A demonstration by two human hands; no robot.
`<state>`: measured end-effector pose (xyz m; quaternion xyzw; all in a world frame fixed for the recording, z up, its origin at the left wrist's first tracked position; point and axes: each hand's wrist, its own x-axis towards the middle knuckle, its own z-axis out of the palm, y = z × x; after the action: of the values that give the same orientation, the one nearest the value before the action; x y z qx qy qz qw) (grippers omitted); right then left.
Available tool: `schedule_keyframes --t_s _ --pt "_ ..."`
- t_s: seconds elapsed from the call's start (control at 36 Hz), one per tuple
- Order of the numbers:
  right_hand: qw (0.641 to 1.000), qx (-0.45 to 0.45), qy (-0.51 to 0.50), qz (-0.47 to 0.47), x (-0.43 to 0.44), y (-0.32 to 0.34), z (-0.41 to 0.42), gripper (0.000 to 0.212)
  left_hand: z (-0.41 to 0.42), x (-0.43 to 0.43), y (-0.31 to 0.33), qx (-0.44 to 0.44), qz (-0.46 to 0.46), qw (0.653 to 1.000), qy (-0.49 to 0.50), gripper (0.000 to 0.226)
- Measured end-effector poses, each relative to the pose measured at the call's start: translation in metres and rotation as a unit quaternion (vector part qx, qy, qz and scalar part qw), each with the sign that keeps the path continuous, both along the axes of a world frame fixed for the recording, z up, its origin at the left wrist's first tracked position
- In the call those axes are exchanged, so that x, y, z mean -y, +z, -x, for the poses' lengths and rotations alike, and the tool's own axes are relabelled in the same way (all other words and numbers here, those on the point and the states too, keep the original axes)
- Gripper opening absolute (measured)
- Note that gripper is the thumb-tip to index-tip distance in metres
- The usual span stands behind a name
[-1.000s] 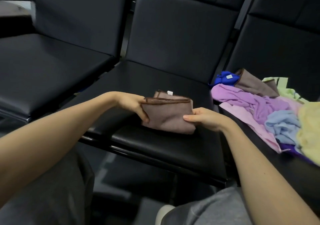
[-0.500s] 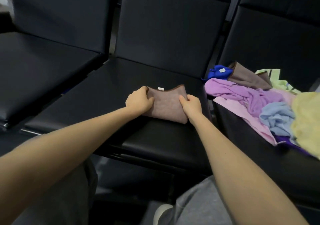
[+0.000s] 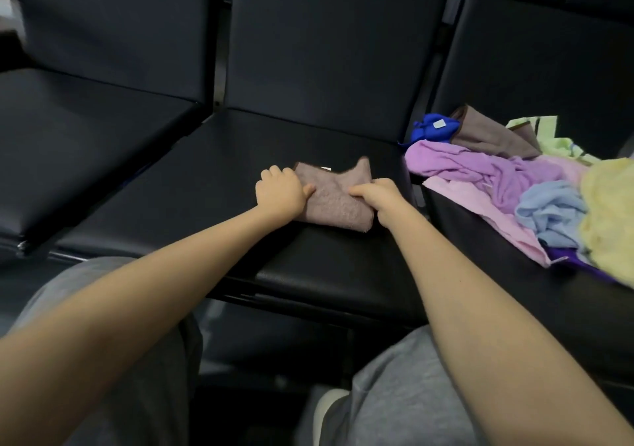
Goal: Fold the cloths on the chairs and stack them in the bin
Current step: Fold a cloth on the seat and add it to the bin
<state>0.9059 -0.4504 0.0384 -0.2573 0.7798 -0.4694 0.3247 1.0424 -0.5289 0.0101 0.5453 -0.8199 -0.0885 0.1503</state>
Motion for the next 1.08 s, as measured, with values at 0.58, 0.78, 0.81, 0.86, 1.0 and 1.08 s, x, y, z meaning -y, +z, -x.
schedule_keyframes --t_s 0.58,0.78,0.81,0.86,1.0,1.08 --pt "0.98 0.132 -0.079 0.127 -0.139 0.046 0.057 0.022 0.043 -0.089 0.093 -0.368 -0.564 0.728 -0.128 0.022" --pt "0.957 0.145 -0.19 0.164 -0.247 0.059 0.077 0.016 0.101 -0.17 0.095 -0.337 -0.576 0.725 -0.17 0.023" --pt "0.953 0.148 -0.205 0.165 -0.263 0.059 0.079 0.015 0.108 -0.185 0.094 -0.334 -0.585 0.717 -0.179 0.015" --pt "0.95 0.148 -0.229 0.153 -0.296 0.055 0.082 0.013 0.118 -0.216 0.088 -0.326 -0.607 0.699 -0.192 0.015" --pt "0.946 0.171 -0.267 0.067 -0.376 0.024 0.085 0.016 0.124 -0.296 0.056 -0.287 -0.7 0.627 -0.186 0.011" --pt "0.947 0.163 -0.274 0.034 -0.412 -0.004 0.091 0.027 0.123 -0.335 0.017 -0.316 -0.74 0.574 -0.155 0.023"
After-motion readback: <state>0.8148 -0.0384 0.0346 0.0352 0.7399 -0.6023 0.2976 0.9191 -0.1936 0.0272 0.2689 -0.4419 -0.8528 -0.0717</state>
